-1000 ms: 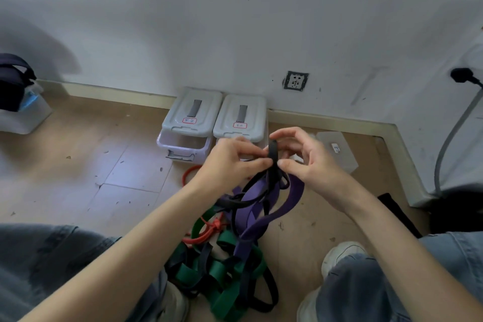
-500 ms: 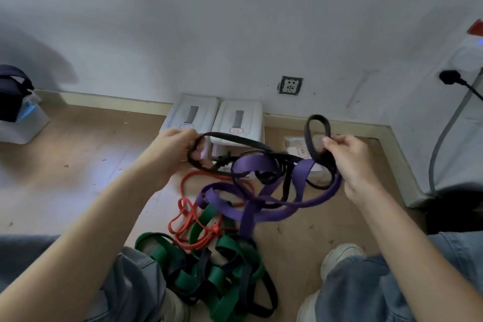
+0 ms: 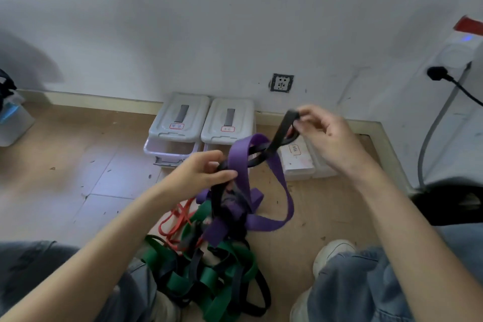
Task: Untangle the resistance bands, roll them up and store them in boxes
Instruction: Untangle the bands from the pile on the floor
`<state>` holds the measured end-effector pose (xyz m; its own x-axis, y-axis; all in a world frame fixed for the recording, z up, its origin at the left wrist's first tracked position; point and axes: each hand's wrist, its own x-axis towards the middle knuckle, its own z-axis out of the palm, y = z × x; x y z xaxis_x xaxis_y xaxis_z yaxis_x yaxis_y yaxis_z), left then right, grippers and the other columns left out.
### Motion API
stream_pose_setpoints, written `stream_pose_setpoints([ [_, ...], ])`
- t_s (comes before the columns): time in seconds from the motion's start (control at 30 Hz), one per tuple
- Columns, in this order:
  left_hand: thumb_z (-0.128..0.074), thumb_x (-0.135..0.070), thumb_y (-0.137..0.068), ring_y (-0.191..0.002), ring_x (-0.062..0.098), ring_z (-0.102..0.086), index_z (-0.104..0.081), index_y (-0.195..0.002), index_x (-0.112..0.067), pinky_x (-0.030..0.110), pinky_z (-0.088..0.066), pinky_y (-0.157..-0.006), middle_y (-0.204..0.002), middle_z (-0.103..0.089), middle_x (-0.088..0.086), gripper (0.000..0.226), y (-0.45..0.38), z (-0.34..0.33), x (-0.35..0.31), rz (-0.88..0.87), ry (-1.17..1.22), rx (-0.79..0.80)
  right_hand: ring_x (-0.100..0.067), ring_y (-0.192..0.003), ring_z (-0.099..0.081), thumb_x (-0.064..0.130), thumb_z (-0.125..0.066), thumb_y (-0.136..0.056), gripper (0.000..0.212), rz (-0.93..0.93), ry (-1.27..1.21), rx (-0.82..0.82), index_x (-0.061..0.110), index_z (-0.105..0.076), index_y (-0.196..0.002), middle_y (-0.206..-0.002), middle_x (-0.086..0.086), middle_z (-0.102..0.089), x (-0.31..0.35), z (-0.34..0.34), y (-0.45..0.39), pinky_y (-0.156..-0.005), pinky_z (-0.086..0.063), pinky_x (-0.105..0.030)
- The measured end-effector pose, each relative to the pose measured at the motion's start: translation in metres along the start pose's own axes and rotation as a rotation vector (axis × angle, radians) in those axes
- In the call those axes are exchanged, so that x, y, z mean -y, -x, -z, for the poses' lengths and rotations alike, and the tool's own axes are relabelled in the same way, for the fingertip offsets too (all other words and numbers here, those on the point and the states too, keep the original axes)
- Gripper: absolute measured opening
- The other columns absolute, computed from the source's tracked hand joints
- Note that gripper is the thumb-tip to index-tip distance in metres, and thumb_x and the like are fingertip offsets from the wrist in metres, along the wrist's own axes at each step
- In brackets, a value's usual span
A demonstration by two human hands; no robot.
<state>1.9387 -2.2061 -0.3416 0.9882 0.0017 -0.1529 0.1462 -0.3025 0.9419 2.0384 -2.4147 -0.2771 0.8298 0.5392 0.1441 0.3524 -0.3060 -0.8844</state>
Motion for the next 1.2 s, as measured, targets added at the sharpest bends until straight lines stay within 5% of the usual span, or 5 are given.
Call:
stream_pose_setpoints([
  [0.3, -0.064, -0.016, -0.082, -0.058, 0.002, -0.048, -0.058, -0.078, -0.014, 0.009, -0.039, -0.056, -0.061, -0.052, -0.013, 0.008, 0.013, 0.018, -0.060, -0.197, -0.010, -0.071, -0.003, -0.092, -0.065, -0.026, -0.030, -0.072, 0.064, 0.092, -0.108, -0.056, 0.023, -0.070, -0.077, -0.099, 0.004, -0.070, 0.010, 0.002, -0.002, -0.082, -0.044, -0.006],
  [0.5, -0.053, 0.005, -0.087, -0.079, 0.014, -0.048, -0.052, -0.079, -0.016, 0.022, -0.037, -0.076, -0.076, -0.053, 0.000, 0.023, 0.008, 0.025, -0.063, -0.082, 0.246, -0.455, 0.003, -0.121, -0.045, -0.017, -0.033, -0.079, 0.064, 0.101, 0.411, 0.503, 0.027, -0.067, -0.110, -0.134, 0.019, -0.050, 0.010, -0.003, 0.004, -0.090, -0.032, 0.002],
  [0.77, -0.048, -0.006, -0.077, -0.066, 0.010, -0.038, -0.044, -0.086, -0.010, 0.022, -0.033, -0.059, -0.072, -0.041, -0.005, 0.011, 0.013, 0.013, -0.076, -0.298, -0.039, -0.052, -0.010, -0.060, -0.053, 0.023, -0.067, -0.084, 0.015, 0.026, 0.005, 0.367, 0.018, -0.062, -0.097, -0.082, 0.010, -0.064, 0.006, -0.039, 0.008, -0.054, -0.042, -0.019],
  [1.0, -0.058, -0.011, -0.090, -0.069, 0.013, -0.056, -0.059, -0.098, -0.008, 0.024, -0.047, -0.066, -0.089, -0.065, 0.010, 0.009, 0.004, -0.001, 0.031, 0.192, -0.535, 0.242, -0.009, -0.048, -0.057, 0.021, -0.058, -0.081, 0.014, -0.045, -0.767, -0.080, 0.008, -0.059, -0.085, -0.059, -0.002, -0.065, 0.015, -0.006, 0.004, -0.045, -0.048, -0.018],
  [1.2, -0.048, -0.016, -0.095, -0.063, 0.012, -0.062, -0.061, -0.089, -0.007, 0.025, -0.055, -0.070, -0.055, -0.059, -0.006, 0.016, 0.002, 0.002, -0.005, 0.172, -0.016, -0.062, -0.020, -0.081, -0.067, 0.026, -0.063, -0.088, 0.049, -0.361, 0.175, 0.354, 0.001, -0.049, -0.128, -0.109, -0.019, -0.064, -0.011, -0.017, 0.008, -0.070, -0.058, -0.030],
])
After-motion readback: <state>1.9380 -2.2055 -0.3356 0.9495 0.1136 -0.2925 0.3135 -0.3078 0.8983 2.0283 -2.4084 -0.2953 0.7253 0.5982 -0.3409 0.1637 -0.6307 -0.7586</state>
